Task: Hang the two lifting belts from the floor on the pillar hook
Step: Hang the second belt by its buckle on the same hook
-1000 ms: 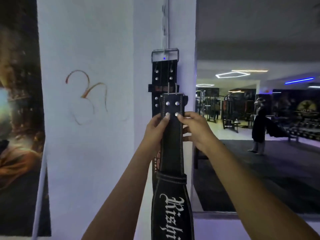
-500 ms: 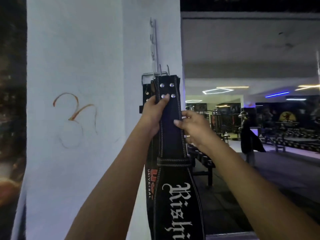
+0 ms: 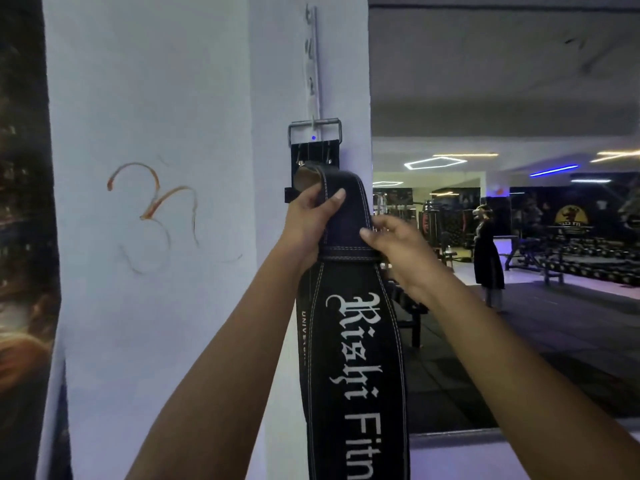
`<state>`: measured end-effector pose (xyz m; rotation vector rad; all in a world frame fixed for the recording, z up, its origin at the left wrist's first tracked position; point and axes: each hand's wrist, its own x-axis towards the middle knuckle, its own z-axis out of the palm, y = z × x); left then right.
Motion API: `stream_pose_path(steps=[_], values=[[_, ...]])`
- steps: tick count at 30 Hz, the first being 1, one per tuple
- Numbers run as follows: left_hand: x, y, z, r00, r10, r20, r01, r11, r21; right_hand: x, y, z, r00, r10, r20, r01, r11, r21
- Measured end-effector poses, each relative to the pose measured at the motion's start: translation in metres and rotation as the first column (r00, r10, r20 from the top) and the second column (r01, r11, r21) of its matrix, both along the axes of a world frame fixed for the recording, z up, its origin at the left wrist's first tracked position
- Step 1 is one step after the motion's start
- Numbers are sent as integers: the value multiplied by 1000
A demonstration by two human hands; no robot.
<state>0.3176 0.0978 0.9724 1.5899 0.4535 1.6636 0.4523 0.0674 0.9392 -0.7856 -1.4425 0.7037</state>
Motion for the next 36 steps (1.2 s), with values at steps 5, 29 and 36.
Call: stream_pose_path(steps=[5, 29, 36], values=[[0, -10, -29, 994, -60, -91, 57, 998, -36, -9, -2, 10, 979, 46, -199, -39, 998, 40], [-11, -5, -22, 996, -77, 52, 83, 988, -131, 5, -16, -91, 960, 262, -96, -276, 938, -208], [-3, -4, -65, 975, -213, 55, 219, 967, -133, -9, -10, -6, 989, 94, -117, -109, 986, -127]])
